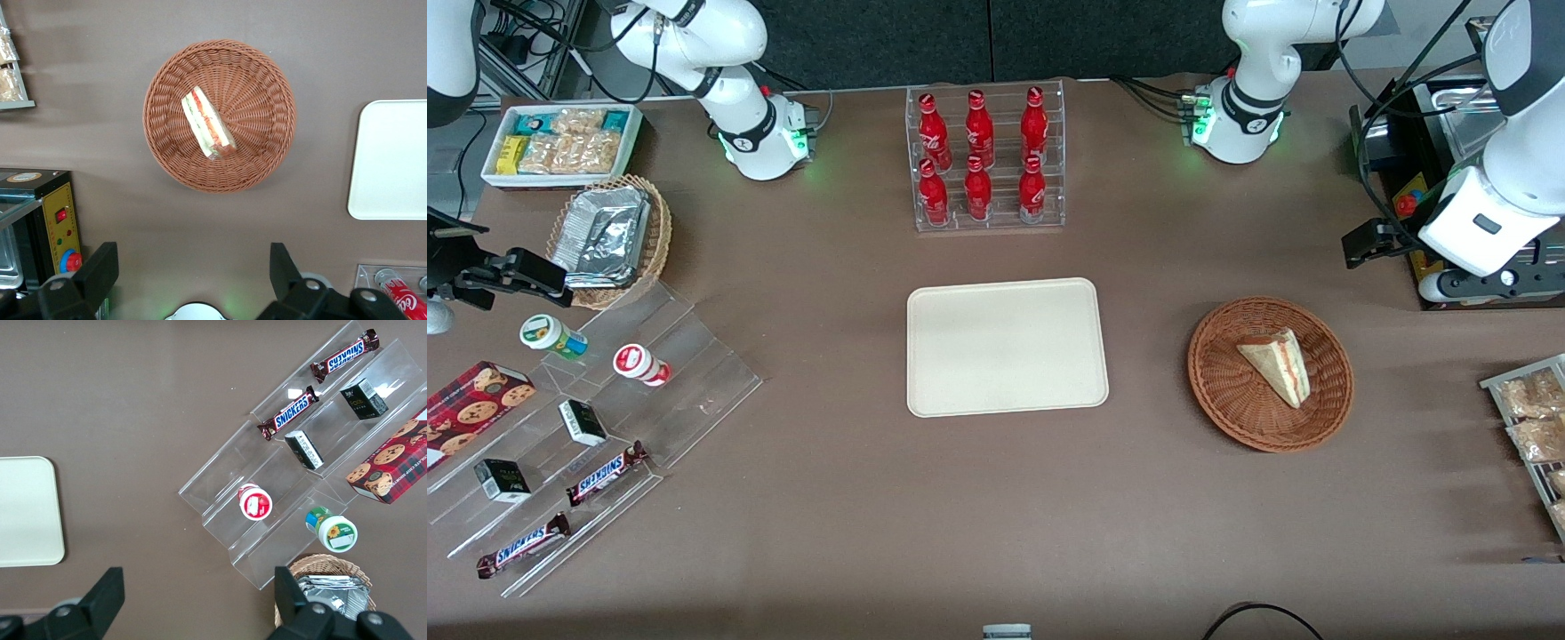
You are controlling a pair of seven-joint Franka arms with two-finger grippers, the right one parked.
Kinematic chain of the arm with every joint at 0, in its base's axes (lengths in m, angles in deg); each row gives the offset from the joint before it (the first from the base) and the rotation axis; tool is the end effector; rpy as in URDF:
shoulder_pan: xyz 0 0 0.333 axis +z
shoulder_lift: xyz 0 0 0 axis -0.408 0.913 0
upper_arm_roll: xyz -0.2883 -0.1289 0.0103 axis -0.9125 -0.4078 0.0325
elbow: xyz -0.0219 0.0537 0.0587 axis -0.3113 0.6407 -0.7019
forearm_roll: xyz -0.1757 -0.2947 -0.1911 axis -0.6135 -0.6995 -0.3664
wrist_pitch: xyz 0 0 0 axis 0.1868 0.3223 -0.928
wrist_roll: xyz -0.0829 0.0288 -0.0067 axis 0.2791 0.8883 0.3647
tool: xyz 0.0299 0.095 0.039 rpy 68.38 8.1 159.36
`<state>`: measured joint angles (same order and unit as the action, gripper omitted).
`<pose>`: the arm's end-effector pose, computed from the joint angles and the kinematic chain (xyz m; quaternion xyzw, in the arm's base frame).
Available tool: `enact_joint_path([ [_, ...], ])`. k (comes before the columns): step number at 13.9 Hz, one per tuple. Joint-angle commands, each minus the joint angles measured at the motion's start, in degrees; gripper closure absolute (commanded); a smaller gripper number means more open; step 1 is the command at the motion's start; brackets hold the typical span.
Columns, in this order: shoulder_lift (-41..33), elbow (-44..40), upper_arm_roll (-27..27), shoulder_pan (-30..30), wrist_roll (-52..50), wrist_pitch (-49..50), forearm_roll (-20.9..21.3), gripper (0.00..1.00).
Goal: Place sandwich from basket to tray
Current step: 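Move the left gripper down over the sandwich in the wicker basket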
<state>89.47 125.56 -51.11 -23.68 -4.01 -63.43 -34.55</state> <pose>0.5481 -0.0532 0.5894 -0.9974 -0.0169 0.0646 0.0273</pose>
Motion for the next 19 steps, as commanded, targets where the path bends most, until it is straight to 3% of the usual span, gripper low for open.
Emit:
enact_joint_path([
  [1,-0.63,0.12,-0.70,0.66,0.48,-0.21,-0.76,0.00],
  [5,2.36,0.91,-0.70,0.83,0.57,-3.19,-0.85,0.00],
  [10,2.45,11.00,-0.26,1.01,-1.44,-14.95,-0.59,0.00],
  [19,3.68,30.78,-0.26,2.33,-25.33,-42.55,-0.50,0.00],
])
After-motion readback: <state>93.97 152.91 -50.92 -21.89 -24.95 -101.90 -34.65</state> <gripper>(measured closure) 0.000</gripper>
